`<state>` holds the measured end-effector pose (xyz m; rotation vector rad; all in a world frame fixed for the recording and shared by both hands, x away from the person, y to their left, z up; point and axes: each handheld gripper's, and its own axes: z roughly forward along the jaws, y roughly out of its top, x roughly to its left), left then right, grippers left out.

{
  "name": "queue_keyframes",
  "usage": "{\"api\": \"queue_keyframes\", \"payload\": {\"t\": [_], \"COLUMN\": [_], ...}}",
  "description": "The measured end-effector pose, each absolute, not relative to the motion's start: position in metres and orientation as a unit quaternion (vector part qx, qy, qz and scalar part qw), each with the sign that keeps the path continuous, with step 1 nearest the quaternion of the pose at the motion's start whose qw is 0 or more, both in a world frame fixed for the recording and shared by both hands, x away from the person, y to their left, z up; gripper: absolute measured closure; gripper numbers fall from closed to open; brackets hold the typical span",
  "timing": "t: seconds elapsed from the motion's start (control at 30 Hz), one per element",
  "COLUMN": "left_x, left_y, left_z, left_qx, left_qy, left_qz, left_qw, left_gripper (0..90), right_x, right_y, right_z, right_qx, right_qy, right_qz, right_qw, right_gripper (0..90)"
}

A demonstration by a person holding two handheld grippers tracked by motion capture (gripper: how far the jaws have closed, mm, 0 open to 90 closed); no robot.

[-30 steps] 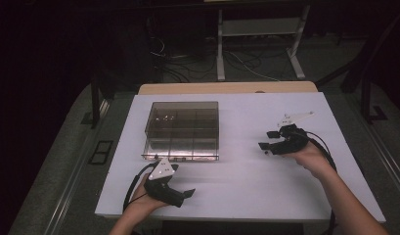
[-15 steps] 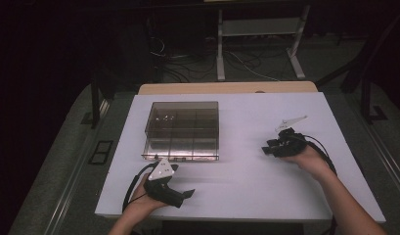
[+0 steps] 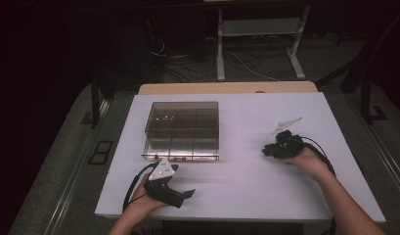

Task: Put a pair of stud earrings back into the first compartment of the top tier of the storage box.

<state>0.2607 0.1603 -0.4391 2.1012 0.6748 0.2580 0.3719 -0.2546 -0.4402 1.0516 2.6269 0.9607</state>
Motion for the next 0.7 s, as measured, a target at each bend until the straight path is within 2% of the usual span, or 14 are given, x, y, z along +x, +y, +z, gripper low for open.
{"api": "queue_keyframes", "payload": {"t": [0.37,0.7], "left_x": [0.2609,0.261], "left_y": [0.1602,0.1604], "left_z": [-0.4392,-0.4391], "left_qx": [0.848,0.847], "left_qy": [0.272,0.273], "left_qz": [0.104,0.104], "left_qw": [0.444,0.445], "left_gripper": [0.0,0.0], "right_x": [0.3707,0.3707], "right_y": [-0.252,-0.2525], "right_z": [-0.4417,-0.4382], "right_qx": [0.345,0.339], "right_qy": [0.883,0.883], "right_qz": [0.307,0.314], "right_qw": [0.087,0.087], "right_gripper": [77.8,78.7]}}
